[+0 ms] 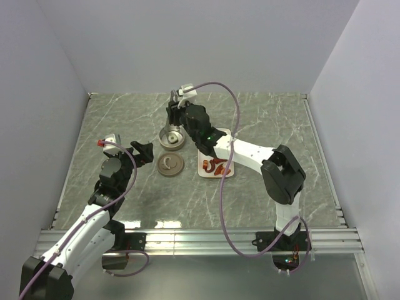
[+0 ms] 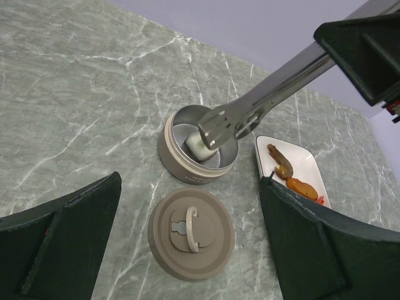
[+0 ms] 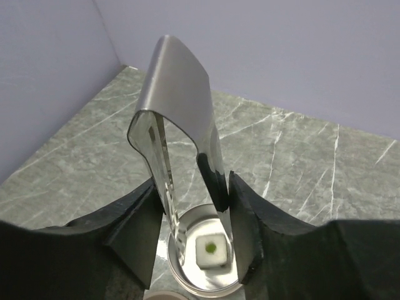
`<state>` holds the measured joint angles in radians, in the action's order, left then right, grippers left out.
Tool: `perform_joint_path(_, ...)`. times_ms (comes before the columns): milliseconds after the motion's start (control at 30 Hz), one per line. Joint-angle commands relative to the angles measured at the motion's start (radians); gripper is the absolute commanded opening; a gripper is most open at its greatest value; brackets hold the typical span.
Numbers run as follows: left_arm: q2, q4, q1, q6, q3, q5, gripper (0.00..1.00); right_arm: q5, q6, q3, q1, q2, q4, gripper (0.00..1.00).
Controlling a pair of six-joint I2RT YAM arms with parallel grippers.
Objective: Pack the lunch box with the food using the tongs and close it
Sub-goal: Place the food into the lunch box, then pick up the food using the clamp
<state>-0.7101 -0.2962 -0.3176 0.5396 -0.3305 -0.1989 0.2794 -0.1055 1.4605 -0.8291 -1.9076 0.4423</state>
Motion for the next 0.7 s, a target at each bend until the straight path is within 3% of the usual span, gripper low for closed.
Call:
perform_joint_path(0,0.018,-0.009,0.003,0.008,0.008,0.001,0.99,0.009,0.013,0.063,-0.015,-0.004,0.041,0.53)
perform_joint_path(267,0.018,-0.008,0.002,0.01,0.01,-0.002,0.99,0.026,0.021,0.002,-0.018,0.034,0.1,0.54)
perform_joint_path(667,0.026,-0.007,0.003,0.013,0.015,-0.002,0.99,0.159,0.046,-0.339,-0.019,0.383,0.167,0.51)
